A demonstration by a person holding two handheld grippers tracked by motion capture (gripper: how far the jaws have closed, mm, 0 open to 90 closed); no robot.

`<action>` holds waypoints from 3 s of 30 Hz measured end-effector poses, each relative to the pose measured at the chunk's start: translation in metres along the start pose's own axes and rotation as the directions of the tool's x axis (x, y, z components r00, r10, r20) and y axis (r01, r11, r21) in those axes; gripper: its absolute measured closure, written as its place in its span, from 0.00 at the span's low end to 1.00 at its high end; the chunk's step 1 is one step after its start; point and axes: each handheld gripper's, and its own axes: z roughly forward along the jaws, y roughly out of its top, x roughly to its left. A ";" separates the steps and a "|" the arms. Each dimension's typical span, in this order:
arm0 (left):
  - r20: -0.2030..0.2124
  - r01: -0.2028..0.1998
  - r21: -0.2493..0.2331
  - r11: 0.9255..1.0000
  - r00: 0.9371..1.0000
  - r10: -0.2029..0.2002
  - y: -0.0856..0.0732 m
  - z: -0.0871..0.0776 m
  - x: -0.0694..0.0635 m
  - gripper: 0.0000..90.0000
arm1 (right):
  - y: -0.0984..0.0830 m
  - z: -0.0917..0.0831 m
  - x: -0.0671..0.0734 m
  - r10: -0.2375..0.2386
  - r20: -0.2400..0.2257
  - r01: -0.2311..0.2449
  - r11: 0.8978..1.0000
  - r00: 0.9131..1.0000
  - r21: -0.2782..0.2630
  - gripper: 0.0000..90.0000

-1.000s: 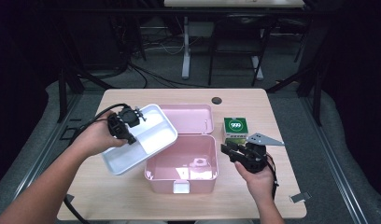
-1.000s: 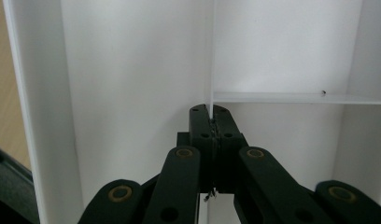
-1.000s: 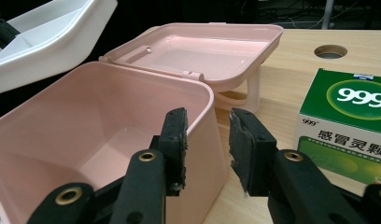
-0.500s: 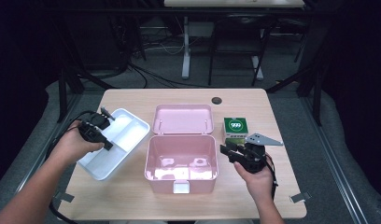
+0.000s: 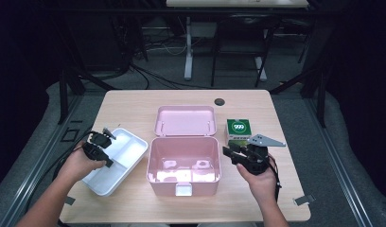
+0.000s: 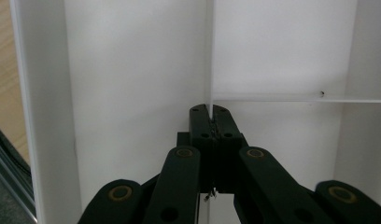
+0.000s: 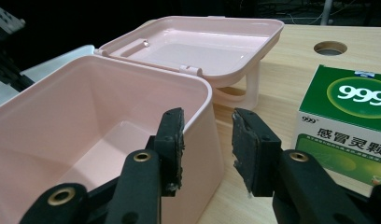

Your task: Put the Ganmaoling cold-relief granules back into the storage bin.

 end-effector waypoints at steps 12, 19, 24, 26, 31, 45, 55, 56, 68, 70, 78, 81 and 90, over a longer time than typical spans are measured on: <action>0.001 -0.002 0.028 1.000 1.000 0.002 -0.010 0.032 0.003 0.99 | 0.001 -0.001 -0.005 -0.011 0.029 0.011 1.000 1.000 0.011 0.67; -0.020 -0.010 0.030 0.999 1.000 0.010 -0.014 0.040 0.003 0.99 | 0.002 0.000 -0.013 -0.007 0.067 0.006 1.000 0.998 0.016 0.65; -0.029 -0.019 0.007 1.000 0.999 0.019 -0.016 0.038 0.002 0.92 | 0.002 0.003 -0.022 -0.001 0.097 -0.002 1.000 0.995 0.028 0.61; -0.040 -0.030 0.004 1.000 0.999 0.030 -0.016 0.034 -0.001 0.83 | 0.002 0.004 -0.026 0.002 0.111 -0.005 1.000 0.994 0.031 0.59; -0.049 -0.041 -0.049 0.998 0.998 0.039 -0.018 0.022 -0.006 0.67 | 0.006 0.006 -0.034 -0.014 0.153 0.006 0.998 0.988 0.055 0.53; -0.011 -0.024 -0.247 0.969 1.000 0.021 -0.026 -0.002 -0.029 0.49 | 0.014 0.034 -0.058 -0.055 0.316 0.014 0.991 0.947 0.133 0.15; -0.018 -0.057 -0.281 0.958 0.998 0.055 -0.027 -0.010 -0.043 0.51 | 0.019 0.059 -0.061 -0.012 0.401 -0.048 0.989 0.916 0.140 0.07; -0.021 -0.063 -0.285 0.957 0.998 0.060 -0.028 -0.011 -0.044 0.51 | 0.019 0.062 -0.061 -0.006 0.412 -0.055 0.989 0.911 0.134 0.07; -0.006 -0.069 -0.308 0.949 0.998 0.070 -0.030 -0.014 -0.046 0.52 | 0.021 0.085 -0.070 0.036 0.455 -0.104 0.987 0.890 0.125 0.07; -0.006 -0.065 -0.309 0.949 0.998 0.066 -0.031 -0.015 -0.045 0.53 | 0.022 0.085 -0.073 0.040 0.421 -0.115 0.981 0.906 0.154 0.07; 0.000 -0.064 -0.314 0.947 0.998 0.067 -0.032 -0.016 -0.044 0.53 | 0.021 0.090 -0.079 0.080 0.451 -0.154 0.980 0.889 0.129 0.06; 0.003 -0.060 -0.316 0.947 0.998 0.065 -0.032 -0.016 -0.043 0.53 | 0.021 0.089 -0.079 0.081 0.451 -0.154 0.980 0.889 0.128 0.06; 0.010 -0.055 -0.319 0.946 0.998 0.061 -0.032 -0.016 -0.042 0.53 | 0.020 0.089 -0.081 0.089 0.436 -0.160 0.978 0.896 0.131 0.06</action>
